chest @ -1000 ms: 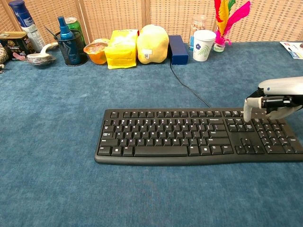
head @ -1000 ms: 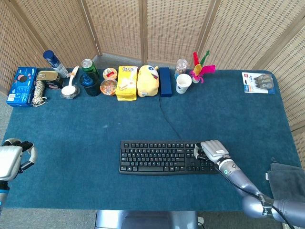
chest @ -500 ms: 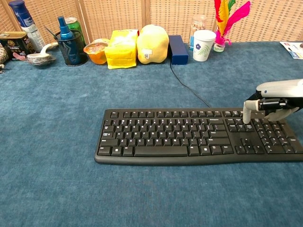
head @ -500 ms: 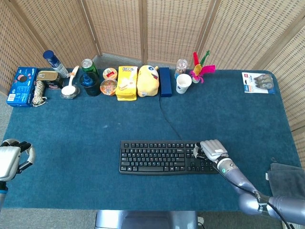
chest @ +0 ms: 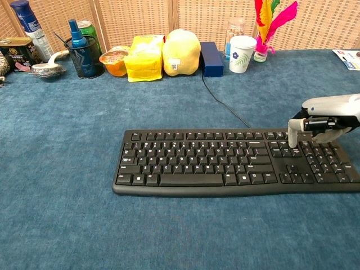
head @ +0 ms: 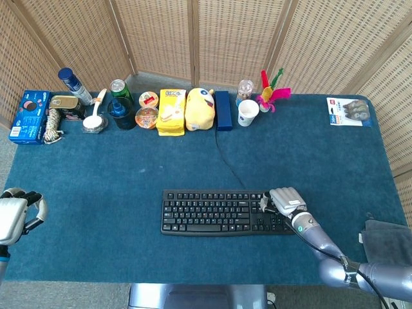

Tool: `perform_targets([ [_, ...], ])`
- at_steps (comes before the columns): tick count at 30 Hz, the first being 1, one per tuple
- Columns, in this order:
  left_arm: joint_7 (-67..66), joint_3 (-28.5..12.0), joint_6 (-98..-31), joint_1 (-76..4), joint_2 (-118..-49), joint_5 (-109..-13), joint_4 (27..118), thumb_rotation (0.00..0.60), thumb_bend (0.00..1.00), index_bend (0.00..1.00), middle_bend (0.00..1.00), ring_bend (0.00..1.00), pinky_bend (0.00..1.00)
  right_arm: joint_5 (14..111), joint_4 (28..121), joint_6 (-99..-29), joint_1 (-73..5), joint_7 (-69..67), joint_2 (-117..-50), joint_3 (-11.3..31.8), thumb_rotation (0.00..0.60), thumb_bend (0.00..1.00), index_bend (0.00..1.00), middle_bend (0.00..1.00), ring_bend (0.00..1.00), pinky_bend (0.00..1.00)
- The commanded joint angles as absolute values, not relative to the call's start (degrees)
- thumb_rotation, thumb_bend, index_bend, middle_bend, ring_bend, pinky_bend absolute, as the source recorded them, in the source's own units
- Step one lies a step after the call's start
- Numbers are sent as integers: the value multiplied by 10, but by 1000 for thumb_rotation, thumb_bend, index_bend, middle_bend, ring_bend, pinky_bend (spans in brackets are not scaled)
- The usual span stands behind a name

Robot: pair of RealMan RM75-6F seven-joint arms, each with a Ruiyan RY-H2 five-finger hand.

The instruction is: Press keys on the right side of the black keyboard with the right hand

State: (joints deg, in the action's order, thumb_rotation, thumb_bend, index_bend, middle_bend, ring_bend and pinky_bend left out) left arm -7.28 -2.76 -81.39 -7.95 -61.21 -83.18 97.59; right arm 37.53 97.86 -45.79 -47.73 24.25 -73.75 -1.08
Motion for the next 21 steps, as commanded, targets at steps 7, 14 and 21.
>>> perform_targets([
  [7, -66, -27, -817, -78, -612, -834, 972, 13, 528, 610, 577, 503, 286, 377, 997, -483, -475, 242, -725, -6, 0, 655, 374, 1000, 1000, 1000],
  [14, -59, -26, -818, -77, -613, -836, 969, 8, 528, 611, 578, 503, 286, 418, 1064, -546, -447, 211, -658, 18, 0, 654, 374, 1000, 1000, 1000],
  [21, -54, -24, -818, -77, -619, -841, 967, 10, 528, 610, 578, 502, 286, 487, 1134, -615, -390, 152, -578, 29, 0, 647, 374, 999, 1000, 1000],
])
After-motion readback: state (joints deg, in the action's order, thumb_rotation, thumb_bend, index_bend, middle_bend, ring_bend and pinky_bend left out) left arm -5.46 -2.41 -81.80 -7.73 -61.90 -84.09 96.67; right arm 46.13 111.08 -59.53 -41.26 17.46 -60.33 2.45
